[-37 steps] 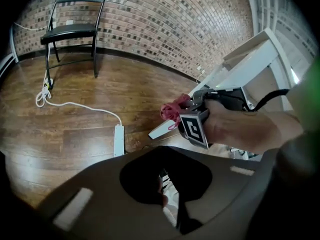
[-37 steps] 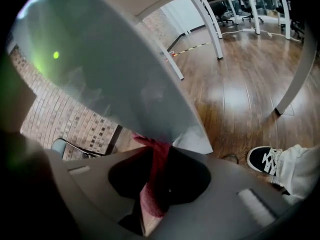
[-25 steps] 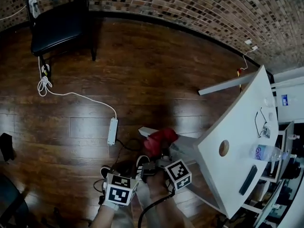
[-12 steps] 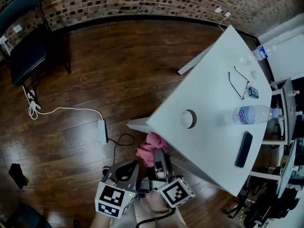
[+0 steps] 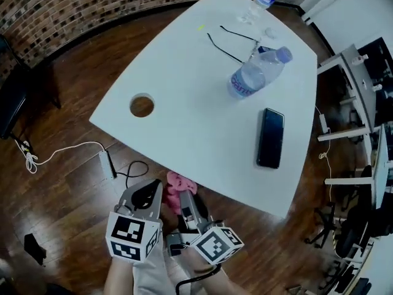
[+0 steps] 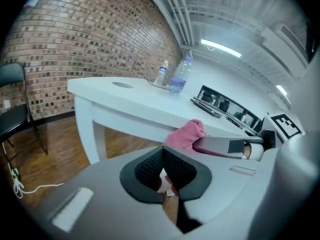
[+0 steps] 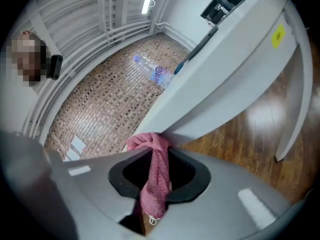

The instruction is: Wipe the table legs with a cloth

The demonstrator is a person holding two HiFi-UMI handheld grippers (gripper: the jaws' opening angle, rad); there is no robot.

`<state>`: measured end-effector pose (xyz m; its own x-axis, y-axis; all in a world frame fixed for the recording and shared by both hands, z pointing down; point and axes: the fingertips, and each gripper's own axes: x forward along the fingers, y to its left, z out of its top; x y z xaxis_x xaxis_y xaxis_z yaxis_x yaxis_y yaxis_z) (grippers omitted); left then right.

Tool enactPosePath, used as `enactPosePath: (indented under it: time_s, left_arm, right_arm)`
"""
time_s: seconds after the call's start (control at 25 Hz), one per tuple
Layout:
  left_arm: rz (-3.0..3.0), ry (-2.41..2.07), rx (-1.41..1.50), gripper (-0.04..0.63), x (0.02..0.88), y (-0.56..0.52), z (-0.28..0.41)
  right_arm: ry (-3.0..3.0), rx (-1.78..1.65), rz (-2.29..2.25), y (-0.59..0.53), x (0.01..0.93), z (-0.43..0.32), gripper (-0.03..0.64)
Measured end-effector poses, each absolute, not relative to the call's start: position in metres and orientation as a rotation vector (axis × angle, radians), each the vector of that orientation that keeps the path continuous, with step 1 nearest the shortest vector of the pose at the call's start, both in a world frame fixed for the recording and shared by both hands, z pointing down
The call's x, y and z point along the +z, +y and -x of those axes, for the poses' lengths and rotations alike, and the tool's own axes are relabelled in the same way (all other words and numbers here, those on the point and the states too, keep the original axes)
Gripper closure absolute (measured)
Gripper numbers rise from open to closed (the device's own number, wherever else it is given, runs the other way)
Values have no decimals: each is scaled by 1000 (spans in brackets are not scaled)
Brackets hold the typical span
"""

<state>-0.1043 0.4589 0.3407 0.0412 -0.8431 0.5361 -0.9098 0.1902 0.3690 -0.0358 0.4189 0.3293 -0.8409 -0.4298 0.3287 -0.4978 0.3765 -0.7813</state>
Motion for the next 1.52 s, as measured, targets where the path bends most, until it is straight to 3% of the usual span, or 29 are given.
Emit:
enactPosePath:
  time_s: [0.68,1.08,1.52]
  left_arm:
    - [-1918,-1519,361,594,315,341,-185]
    - [-1823,-1531,506,594,368,327,-224]
    - [-1733,-1405,695,594,486,322,-204]
  right_arm:
    - [-2437,1644,-1168,341,318,-234,552]
    - [-2254,1900,-1176,328,376,-270,552]
    - [-2000,2181,-1345,323,496,-251,552]
